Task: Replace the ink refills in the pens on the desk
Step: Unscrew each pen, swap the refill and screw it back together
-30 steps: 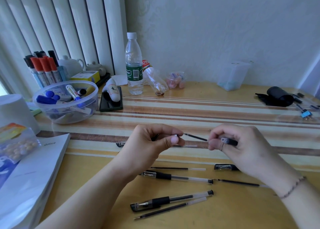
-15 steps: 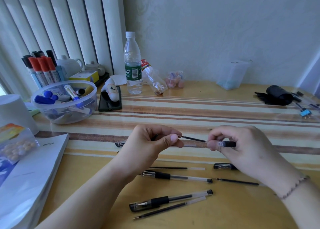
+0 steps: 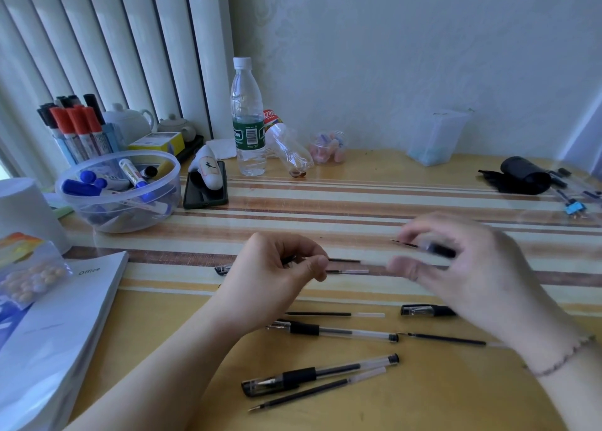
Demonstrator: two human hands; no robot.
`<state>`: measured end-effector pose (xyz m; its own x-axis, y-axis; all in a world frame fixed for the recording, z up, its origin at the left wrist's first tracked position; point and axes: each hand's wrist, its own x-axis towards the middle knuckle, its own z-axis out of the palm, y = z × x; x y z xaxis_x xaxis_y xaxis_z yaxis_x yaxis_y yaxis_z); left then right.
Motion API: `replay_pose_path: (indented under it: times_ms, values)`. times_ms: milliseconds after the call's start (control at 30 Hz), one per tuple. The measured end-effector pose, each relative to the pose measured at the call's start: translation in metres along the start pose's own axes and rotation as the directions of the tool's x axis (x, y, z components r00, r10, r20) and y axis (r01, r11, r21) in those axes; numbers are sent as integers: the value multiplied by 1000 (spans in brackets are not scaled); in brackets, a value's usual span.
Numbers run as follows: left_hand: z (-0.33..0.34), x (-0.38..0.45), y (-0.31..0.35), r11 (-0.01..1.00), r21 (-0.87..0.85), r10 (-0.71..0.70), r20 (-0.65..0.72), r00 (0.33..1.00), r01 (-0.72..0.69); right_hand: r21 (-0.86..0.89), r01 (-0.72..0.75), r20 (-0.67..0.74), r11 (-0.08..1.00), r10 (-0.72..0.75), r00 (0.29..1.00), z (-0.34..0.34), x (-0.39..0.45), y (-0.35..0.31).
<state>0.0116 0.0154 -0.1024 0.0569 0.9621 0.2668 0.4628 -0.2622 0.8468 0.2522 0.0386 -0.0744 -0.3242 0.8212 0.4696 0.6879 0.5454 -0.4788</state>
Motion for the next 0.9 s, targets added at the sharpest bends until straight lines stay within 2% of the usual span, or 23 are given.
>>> replay_pose_path:
  times_ms: [67, 167, 233, 333, 467, 733, 833, 900]
  values:
    - [-4, 3, -1, 995, -95, -47, -60, 997, 41, 91, -82, -49, 992, 86, 995, -7, 3, 13]
    - [-7, 4, 1, 956, -275, -130, -78, 988, 104, -1, -139, -13, 990, 139, 990, -7, 4, 24]
    - [-8, 5, 0, 934, -333, -158, -64, 985, 128, -46, -106, -17, 993, 106, 994, -3, 4, 22]
    - [-10, 6, -2, 920, -362, -187, -68, 980, 150, 56, -33, -54, 998, 36, 998, 1, 5, 20]
    - [-10, 6, -2, 928, -344, -169, -48, 984, 143, 189, 68, -84, 980, -53, 995, 3, 3, 17]
    - [-7, 5, -2, 943, -304, -151, -34, 988, 134, 237, 117, -57, 964, -106, 993, 2, 2, 16]
    - [-7, 3, -2, 962, -246, -136, -61, 989, 117, 176, 107, -59, 979, -99, 993, 0, 2, 16]
    - [-7, 2, -5, 998, -27, -56, -112, 992, 54, 9, 124, -28, 992, -123, 992, -3, 2, 16]
